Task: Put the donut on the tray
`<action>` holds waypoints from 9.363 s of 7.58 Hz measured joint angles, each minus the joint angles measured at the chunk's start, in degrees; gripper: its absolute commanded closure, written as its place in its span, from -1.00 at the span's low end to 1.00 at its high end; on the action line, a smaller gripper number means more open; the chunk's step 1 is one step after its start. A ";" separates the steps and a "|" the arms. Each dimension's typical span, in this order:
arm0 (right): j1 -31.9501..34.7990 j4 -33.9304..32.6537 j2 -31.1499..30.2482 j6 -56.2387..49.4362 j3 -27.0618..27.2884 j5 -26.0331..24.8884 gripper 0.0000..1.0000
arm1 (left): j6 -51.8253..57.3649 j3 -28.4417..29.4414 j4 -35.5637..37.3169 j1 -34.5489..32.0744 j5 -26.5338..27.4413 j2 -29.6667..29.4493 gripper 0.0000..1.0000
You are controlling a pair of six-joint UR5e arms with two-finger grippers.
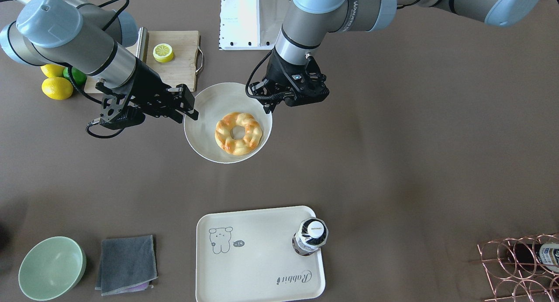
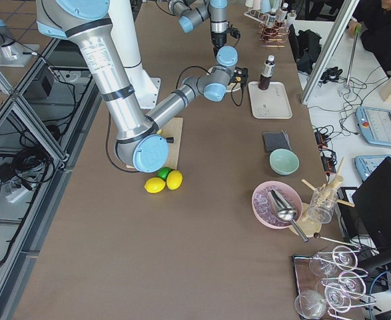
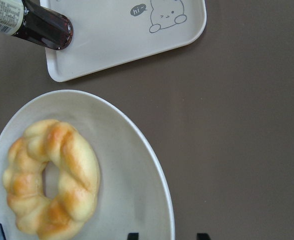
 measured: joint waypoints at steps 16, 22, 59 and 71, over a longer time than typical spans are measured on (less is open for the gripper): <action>-1.05 -6.22 0.95 0.38 0.15 -2.33 1.00 | 0.05 -1.59 -0.15 -2.89 -1.99 0.53 -0.96; 0.02 -18.03 6.33 0.03 0.47 -3.75 1.00 | 9.93 -11.65 0.51 -15.44 -13.50 12.92 -0.96; 40.36 -48.52 -18.77 -90.75 -2.72 -11.61 -1.00 | 103.68 3.36 10.78 -53.01 -14.05 42.74 -0.96; 46.27 -47.20 -23.04 -97.17 -9.30 -2.43 -1.00 | 98.96 5.79 6.25 -55.29 -14.09 43.44 -0.96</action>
